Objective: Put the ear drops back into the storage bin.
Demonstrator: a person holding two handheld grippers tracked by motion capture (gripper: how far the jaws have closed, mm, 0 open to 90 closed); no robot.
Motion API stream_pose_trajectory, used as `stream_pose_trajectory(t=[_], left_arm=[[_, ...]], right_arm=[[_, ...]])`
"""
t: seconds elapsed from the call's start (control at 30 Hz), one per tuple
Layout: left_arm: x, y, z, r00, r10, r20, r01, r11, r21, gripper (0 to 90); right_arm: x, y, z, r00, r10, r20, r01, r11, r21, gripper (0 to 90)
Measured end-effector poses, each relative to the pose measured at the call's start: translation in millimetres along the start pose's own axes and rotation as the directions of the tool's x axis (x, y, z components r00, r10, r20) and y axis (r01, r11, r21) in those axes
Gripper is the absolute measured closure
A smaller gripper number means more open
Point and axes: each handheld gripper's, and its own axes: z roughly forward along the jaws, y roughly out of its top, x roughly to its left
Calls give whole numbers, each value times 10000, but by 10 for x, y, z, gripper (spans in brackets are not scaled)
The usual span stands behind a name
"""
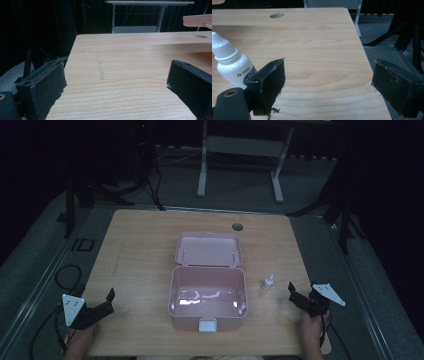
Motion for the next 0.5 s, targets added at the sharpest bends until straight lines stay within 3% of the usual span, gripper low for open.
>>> stream_pose_trajectory(t=[0.33, 0.4, 0.5], left_arm=[[-1, 1, 0, 10000, -5, -22, 5, 10000, 13, 20], [0, 1, 1, 10000, -11, -23, 11, 10000, 16, 20], [1, 1, 3, 10000, -34, -21, 34, 10000, 29, 20]], right_arm=[[-18, 62, 34, 9993, 13, -373, 19, 9964, 849, 112], [-6, 83, 61, 9985, -213, -501, 286, 9885, 1484, 134], [13, 105, 67, 9971, -145, -745, 289, 9802, 1959, 134]])
